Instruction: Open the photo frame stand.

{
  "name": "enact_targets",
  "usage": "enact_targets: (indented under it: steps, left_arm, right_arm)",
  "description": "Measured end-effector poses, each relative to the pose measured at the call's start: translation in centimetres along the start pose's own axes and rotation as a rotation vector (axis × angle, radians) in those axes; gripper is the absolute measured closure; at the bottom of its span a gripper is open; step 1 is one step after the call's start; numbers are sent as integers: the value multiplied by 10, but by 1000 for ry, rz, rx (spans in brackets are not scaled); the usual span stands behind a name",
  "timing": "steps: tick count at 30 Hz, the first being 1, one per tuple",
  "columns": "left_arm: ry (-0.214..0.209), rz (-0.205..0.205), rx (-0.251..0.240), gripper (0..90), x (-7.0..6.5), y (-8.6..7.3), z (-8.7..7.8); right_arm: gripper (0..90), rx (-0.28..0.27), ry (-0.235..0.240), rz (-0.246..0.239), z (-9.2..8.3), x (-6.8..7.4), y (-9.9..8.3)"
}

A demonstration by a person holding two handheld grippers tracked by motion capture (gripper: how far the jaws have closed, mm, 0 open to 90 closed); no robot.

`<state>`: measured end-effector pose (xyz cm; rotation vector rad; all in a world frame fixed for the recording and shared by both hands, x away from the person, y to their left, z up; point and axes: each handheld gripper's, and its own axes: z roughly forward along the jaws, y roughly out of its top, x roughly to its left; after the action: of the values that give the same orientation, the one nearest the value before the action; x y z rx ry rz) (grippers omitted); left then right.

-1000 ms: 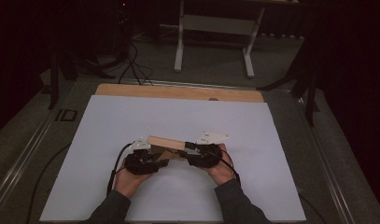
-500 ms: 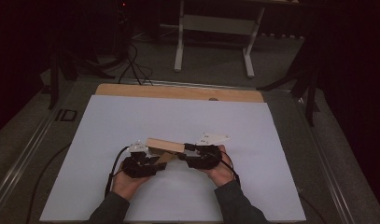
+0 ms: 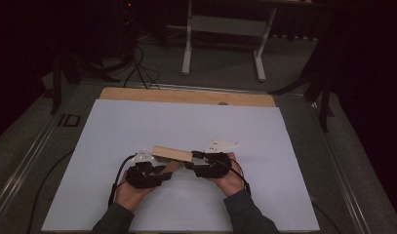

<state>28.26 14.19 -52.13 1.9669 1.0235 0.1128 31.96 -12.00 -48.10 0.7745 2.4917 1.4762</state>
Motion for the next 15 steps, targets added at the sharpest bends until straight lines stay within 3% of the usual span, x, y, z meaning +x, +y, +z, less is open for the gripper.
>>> enact_targets:
  steps: [15]
  left_arm:
    - [30, 50, 12, 561, -9, -7, -3]
  right_arm:
    - [466, 9, 6, -8, -1, 5, -3]
